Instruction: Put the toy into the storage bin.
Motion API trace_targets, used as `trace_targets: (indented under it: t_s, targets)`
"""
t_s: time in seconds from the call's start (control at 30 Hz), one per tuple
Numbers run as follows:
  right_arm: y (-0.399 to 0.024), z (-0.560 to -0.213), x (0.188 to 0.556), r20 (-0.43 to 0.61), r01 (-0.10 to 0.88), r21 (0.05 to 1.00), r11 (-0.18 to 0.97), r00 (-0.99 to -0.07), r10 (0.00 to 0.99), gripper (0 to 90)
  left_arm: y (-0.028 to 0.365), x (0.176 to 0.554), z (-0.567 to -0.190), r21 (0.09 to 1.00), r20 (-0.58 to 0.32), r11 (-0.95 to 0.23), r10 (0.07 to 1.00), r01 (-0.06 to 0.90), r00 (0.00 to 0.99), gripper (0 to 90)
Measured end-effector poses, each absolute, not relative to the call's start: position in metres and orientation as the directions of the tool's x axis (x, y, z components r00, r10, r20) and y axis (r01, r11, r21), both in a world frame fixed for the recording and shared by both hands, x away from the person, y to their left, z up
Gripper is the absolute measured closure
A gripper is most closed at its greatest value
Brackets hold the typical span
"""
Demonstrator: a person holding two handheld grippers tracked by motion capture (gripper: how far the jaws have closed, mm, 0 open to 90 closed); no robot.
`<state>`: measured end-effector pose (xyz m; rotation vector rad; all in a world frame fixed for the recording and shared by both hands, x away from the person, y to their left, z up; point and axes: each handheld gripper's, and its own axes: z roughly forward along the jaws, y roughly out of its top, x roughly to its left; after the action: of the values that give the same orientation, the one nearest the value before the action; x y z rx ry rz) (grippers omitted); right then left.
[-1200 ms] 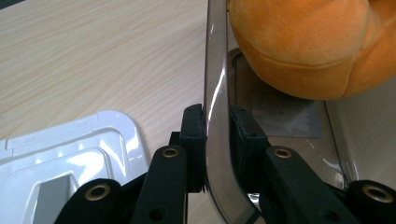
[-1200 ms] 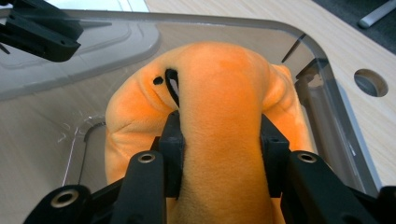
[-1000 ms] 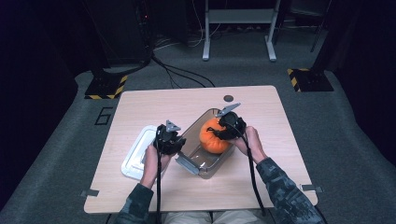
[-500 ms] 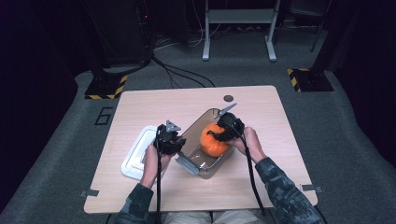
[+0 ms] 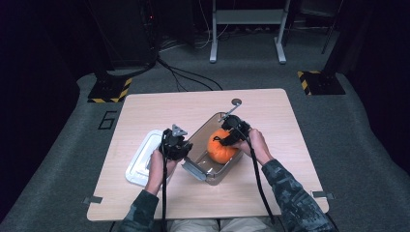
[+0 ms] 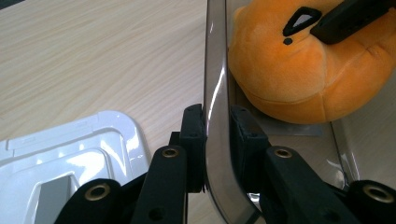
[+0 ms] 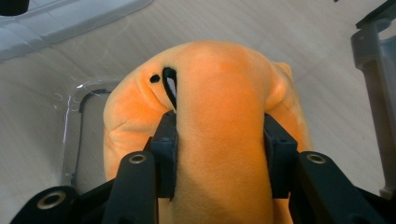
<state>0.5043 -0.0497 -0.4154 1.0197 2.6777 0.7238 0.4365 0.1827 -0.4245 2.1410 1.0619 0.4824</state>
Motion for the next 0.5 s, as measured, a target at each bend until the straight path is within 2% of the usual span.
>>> trace_targets:
  t_s: [0.33,0.5]
  targets:
    - [-0.0497,-0.4184,0.5081,0.014,0.589,0.48,0.65,-0.747,0.665,55.5,0.1824,0.437,-0.424,0.715,0.028,-0.433,0.802,0.549,0.597,76.5]
    - [-0.0488,-0.4182,0.5079,0.012,0.585,0.472,0.659,-0.752,0.659,52.0,0.1822,0.4369,-0.4238,0.714,0.029,-0.435,0.802,0.549,0.597,76.4]
